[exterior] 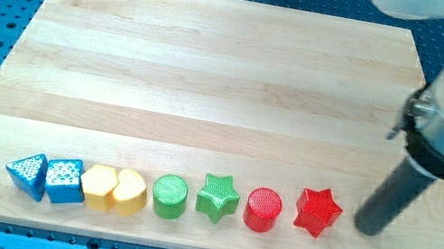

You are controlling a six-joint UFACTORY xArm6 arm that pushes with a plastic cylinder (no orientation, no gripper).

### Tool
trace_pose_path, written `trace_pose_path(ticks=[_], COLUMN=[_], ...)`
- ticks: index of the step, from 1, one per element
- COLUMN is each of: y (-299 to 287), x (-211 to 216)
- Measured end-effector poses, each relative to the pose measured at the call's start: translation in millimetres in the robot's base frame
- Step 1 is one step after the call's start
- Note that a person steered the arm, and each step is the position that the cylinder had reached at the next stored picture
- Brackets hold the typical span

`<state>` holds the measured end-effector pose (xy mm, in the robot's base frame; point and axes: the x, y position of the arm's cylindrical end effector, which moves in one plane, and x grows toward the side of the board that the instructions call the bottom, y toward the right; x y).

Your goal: Push the red star into the red circle

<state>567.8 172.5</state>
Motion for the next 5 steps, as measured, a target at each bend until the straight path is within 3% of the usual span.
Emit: trace_pose_path(ticks=[1, 5], y=[-30, -44], x=[0, 0])
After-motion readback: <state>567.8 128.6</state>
